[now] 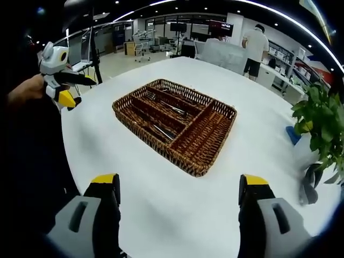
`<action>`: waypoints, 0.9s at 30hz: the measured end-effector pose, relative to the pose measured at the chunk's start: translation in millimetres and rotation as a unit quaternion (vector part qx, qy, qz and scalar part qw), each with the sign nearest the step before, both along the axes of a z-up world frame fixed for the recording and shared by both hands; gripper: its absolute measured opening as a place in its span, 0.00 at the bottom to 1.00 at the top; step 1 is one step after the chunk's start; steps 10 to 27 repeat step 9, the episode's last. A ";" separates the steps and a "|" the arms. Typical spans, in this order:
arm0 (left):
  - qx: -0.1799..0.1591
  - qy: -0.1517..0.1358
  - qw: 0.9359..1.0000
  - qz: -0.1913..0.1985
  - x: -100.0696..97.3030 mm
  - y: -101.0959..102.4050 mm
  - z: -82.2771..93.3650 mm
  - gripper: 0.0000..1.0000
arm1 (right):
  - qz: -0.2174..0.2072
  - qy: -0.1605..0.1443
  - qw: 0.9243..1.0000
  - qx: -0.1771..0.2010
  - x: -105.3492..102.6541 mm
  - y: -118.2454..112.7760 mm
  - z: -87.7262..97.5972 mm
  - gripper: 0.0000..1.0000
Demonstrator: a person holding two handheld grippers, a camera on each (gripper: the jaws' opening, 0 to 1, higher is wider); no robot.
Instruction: Arrange the knives, forks, and spoons in their matching storage slots by inserting each utensil handle-first until every utensil is classified and aligned in the correct compartment
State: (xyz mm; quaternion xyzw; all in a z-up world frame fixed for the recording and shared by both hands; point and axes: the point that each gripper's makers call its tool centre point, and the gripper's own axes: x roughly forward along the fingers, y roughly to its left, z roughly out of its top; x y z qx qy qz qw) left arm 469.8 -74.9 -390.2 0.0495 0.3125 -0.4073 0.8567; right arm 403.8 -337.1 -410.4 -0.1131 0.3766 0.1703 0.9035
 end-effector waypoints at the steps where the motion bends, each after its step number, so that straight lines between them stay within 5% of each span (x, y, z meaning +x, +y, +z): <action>1: 0.000 -0.001 1.000 0.000 0.1 0.2 0.3 0.97 | -0.001 0.000 1.000 -0.001 0.1 -0.3 0.3 0.94; 27: 0.001 0.000 1.000 -0.004 -0.2 -1.3 -0.2 0.97 | -0.006 0.000 1.000 -0.001 0.4 -1.2 -0.1 0.93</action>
